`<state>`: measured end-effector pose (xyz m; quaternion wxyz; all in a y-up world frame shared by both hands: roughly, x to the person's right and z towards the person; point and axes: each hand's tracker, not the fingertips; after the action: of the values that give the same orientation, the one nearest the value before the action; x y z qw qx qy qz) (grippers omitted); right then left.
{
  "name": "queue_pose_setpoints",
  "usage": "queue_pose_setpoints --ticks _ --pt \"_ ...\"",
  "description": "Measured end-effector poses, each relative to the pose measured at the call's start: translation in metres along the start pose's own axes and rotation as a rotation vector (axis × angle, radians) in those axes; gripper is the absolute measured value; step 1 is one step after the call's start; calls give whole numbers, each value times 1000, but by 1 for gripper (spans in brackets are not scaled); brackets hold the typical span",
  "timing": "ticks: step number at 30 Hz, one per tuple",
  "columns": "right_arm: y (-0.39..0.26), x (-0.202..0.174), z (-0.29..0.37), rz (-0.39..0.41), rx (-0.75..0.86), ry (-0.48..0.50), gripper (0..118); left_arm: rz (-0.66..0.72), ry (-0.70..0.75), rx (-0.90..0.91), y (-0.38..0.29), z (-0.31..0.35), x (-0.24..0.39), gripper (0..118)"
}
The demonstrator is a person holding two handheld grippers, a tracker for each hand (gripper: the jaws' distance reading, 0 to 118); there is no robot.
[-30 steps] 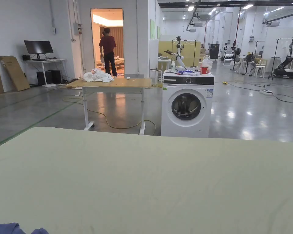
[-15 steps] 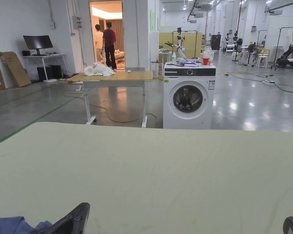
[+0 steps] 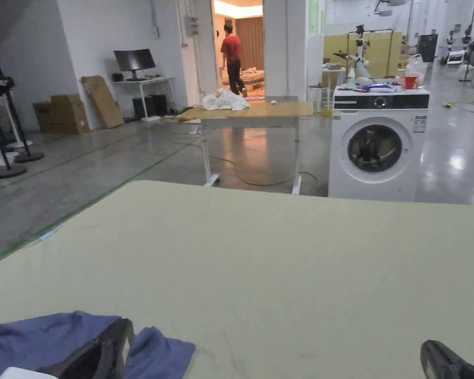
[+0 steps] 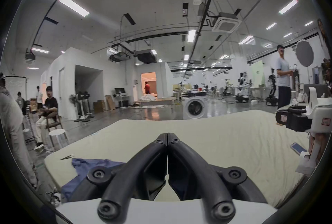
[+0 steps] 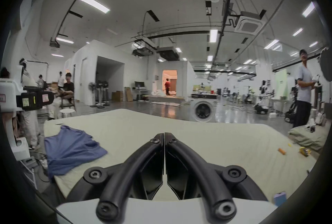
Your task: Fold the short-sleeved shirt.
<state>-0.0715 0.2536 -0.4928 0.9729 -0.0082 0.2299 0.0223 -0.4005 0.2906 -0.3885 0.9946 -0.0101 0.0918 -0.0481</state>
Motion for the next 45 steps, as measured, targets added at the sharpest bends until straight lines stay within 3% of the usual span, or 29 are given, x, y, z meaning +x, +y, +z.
queue_pose_setpoints --ticks 6,8,11,13,15,20,23,27,29,31,33,35,37,41,45 --pt "-5 -32 -30 -57 -16 143 0 -30 147 -68 -9 20 -40 4" --pt "-7 -38 -33 -62 -27 175 0 -43 174 -115 -16 15 -53 16" --pt "-11 -41 -31 -48 -46 194 0 -30 175 -252 -30 -11 -80 51" --pt "-16 -40 -29 -33 -68 201 0 -25 151 -368 -49 -40 -99 56" --pt "-22 -37 -24 -18 -101 186 0 -20 121 -438 -77 -71 -115 78" --pt "-36 -20 -17 -38 -177 145 0 139 3 -627 -137 -161 -152 81" --pt "-39 -10 -11 -59 -212 105 0 124 -29 -747 -170 -213 -163 82" --pt "-48 7 -6 -128 -260 41 0 62 -19 -900 -209 -254 -168 82" --pt "-53 16 -4 -164 -280 18 0 88 -31 -878 -210 -252 -168 81" --pt "-58 22 -2 -212 -299 -15 0 74 -36 -893 -204 -251 -166 60" --pt "-67 30 -3 -289 -315 -24 0 0 -37 -891 -200 -249 -163 21" --pt "-71 35 -1 -354 -329 -39 0 7 -47 -899 -205 -252 -158 16" --pt "-73 37 3 -359 -325 -54 0 -47 -35 -905 -205 -250 -150 5" --pt "-72 44 15 -335 -314 -75 0 -75 -10 -934 -194 -254 -143 0" --pt "-68 57 29 -351 -284 -94 0 94 4 -830 -155 -251 -156 0"
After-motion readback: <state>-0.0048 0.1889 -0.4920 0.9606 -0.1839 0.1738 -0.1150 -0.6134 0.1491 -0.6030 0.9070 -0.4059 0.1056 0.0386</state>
